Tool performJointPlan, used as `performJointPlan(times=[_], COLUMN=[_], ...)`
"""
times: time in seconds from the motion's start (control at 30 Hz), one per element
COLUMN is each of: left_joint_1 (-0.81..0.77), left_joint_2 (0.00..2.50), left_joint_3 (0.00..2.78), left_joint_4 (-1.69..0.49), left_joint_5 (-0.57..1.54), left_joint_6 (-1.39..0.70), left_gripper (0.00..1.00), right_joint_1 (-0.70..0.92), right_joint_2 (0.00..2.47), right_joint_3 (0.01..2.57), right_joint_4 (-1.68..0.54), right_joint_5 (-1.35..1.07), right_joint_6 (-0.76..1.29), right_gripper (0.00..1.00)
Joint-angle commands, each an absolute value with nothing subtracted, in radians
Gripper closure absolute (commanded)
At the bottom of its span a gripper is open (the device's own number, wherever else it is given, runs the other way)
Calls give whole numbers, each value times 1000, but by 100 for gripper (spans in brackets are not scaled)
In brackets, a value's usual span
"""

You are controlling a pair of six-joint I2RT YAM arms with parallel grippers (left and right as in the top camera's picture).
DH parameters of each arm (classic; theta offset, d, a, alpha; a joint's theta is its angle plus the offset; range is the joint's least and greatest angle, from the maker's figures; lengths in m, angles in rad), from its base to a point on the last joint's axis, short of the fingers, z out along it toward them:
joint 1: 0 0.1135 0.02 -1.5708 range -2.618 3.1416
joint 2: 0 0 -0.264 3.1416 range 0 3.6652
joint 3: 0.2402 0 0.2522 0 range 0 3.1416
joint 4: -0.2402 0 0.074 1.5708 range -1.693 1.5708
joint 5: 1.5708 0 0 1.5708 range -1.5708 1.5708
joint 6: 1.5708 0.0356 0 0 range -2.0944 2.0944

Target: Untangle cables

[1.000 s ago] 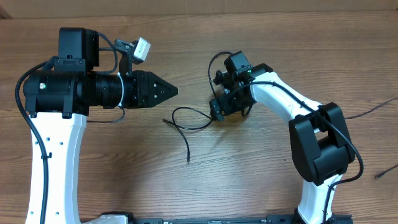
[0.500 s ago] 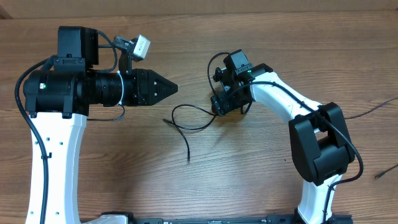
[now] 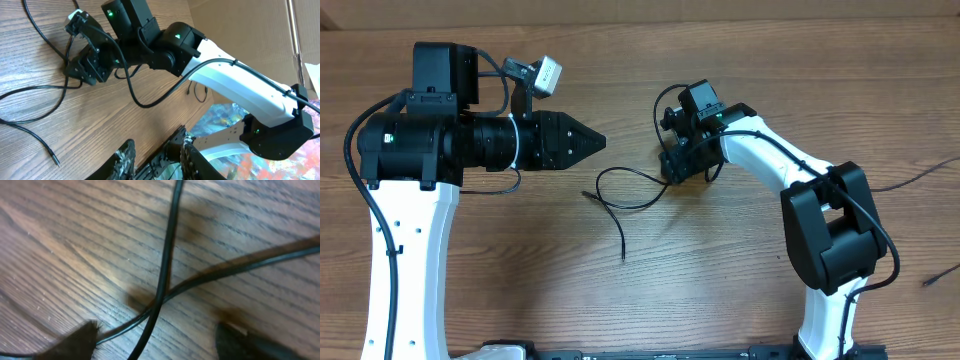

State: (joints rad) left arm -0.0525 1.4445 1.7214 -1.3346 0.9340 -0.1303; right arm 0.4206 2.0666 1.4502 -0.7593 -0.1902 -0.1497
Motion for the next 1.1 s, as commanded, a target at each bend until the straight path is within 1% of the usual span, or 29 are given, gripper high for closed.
performJointPlan(times=[0.0,0.03,0.1,0.17,0.2,0.3,0.43,0.57,0.63,0.7,0.73,0.77,0.8,0.83,0.87,0.93,1.07], left_joint_1=[-54,-54,-54,-54,-54,-54,-54,-54,-54,-54,-54,-54,-54,-54,-54,-54,-54], left_joint_2=[1446,1446,1446,1446,1446,1446,1446,1446,1446,1446,1446,1446,1446,1446,1446,1446,1446], left_joint_3=[1736,1736,1736,1736,1736,1736,1736,1736,1736,1736,1736,1736,1736,1736,1736,1736,1736], left_joint_4=[-1331,-1331,-1331,-1330,-1331,-1331,-1331,-1331,-1331,-1331,-1331,-1331,-1331,-1332,-1332,-1335,-1350], left_joint_5=[932,931,931,932,931,932,931,931,931,931,931,931,931,931,931,931,931], left_joint_6=[-112,-112,-112,-112,-112,-112,-112,-111,-112,-111,-111,-111,-111,-111,-111,-111,-91], left_gripper=[69,69,69,69,69,69,69,69,69,69,69,69,69,69,69,69,69], right_joint_1=[427,427,427,429,430,433,438,459,472,489,498,510,520,530,540,554,565], right_joint_2=[2079,2079,2079,2079,2079,2079,2079,2080,2080,2080,2080,2080,2080,2080,2080,2080,2080], right_joint_3=[1460,1460,1460,1460,1460,1460,1460,1460,1460,1460,1460,1460,1460,1460,1460,1460,1460], right_joint_4=[-757,-759,-760,-760,-760,-756,-748,-745,-745,-746,-745,-746,-746,-746,-745,-746,-773], right_joint_5=[-197,-212,-234,-237,-237,-237,-237,-237,-237,-237,-237,-237,-237,-236,-236,-236,-236], right_joint_6=[-146,-146,-146,-146,-146,-146,-146,-146,-146,-146,-145,-139,-138,-138,-138,-134,-126], right_gripper=[48,50,49,40,34,32,39,44,48,54,60,70,74,80,91,94,96])
